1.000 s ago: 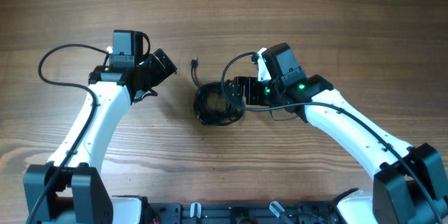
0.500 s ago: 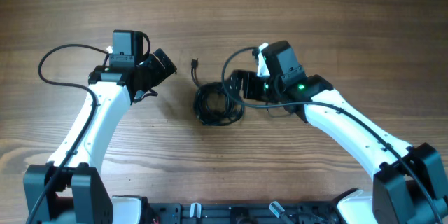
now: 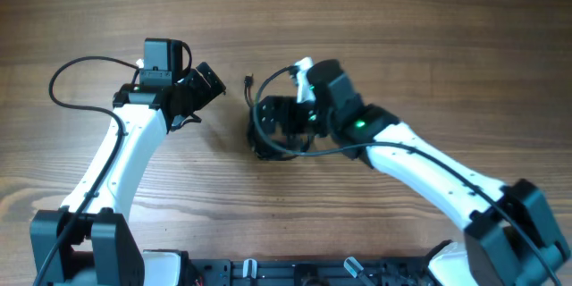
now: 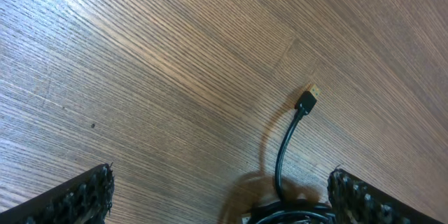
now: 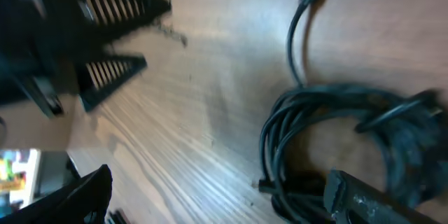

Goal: Untangle cables

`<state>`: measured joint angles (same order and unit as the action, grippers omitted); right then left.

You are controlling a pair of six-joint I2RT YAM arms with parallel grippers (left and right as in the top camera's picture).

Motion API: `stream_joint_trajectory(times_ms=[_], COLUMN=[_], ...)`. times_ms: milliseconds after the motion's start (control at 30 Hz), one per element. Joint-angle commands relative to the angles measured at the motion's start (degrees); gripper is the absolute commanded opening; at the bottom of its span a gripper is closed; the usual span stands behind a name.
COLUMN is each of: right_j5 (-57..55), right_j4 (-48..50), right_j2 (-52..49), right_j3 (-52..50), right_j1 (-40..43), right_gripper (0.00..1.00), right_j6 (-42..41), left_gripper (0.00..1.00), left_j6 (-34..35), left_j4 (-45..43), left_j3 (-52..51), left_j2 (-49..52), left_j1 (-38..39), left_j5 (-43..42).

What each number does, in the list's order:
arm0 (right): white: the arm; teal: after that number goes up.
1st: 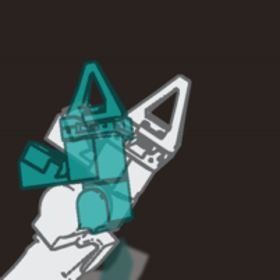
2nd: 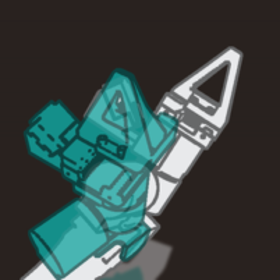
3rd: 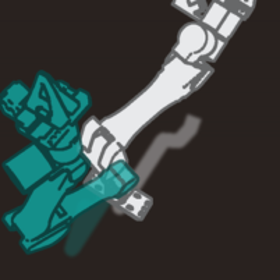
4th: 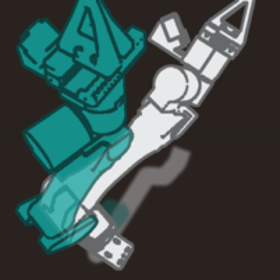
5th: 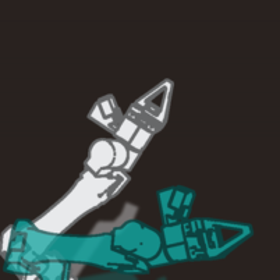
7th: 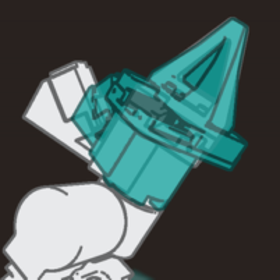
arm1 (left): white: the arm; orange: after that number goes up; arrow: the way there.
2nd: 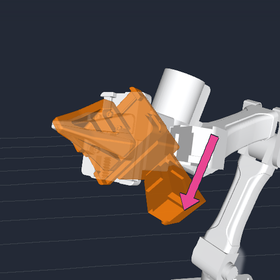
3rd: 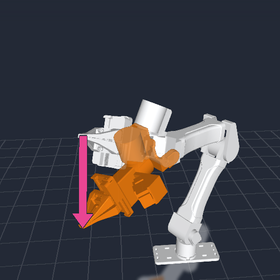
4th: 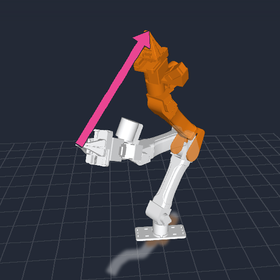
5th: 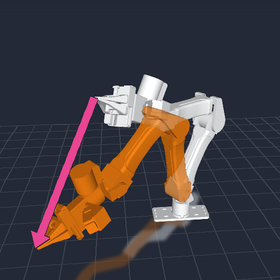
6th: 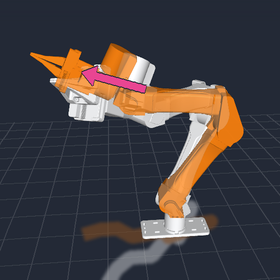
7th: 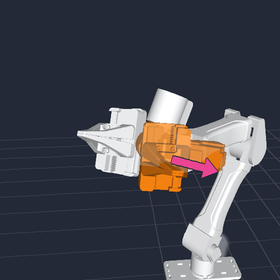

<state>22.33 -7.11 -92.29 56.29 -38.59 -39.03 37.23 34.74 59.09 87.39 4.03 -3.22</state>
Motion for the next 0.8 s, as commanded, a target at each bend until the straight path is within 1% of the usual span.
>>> stream_joint_trajectory(times_ms=[0, 100, 167, 233, 433, 533, 633, 700, 733, 767], right_j5=[-5.01, -9.20, -9.94, -9.94, -11.04, -10.40, -10.75, -10.12, -7.58, -0.63], right_j4=[0.90, 0.87, 0.66, -0.42, -9.40, -14.97, -23.43, -26.21, -26.69, -26.36], right_j2=[-4.96, -9.60, -12.35, -14.43, -14.05, -12.44, -10.23, -9.66, -9.44, -9.38], right_j3=[0.37, 0.37, 0.37, 0.37, 0.42, 1.22, 3.30, 4.35, 5.11, 6.32], right_j1=[-4.37, -7.23, -7.93, -7.80, -4.17, -1.95, 1.31, 2.60, 3.34, 4.11], right_gripper=[1.00, 0.99, 0.96, 0.96, 0.92, 0.91, 0.91, 0.92, 0.94, 0.95], right_j6=[-0.39, -2.32, -3.61, -4.85, -12.26, -11.72, -6.47, -3.48, 0.28, 8.04], left_gripper=[1.00, 1.00, 1.00, 1.00, 1.00, 1.00, 1.00, 1.00, 1.00, 1.00], left_j6=[0.74, 0.74, 0.74, 0.74, 0.74, 0.74, 0.74, 0.76, 0.74, 0.74], left_j4=[0.04, 0.04, 0.04, 0.07, 0.22, 0.22, 0.22, 0.22, 0.22, 0.22], left_j3=[0.00, 0.00, 0.00, 0.00, 0.00, 0.00, 0.00, 0.00, 0.00, 0.00], left_j2=[0.00, 0.00, 0.00, 0.00, 0.00, 0.00, 0.00, 0.00, 0.00, 0.00], left_j1=[-0.02, -0.02, -0.02, -0.02, -0.02, -0.02, -0.02, -0.02, -0.02, -0.02], left_j5=[0.74, 0.74, 0.74, 0.74, 0.74, 0.74, 0.74, 0.74, 0.74, 0.74])
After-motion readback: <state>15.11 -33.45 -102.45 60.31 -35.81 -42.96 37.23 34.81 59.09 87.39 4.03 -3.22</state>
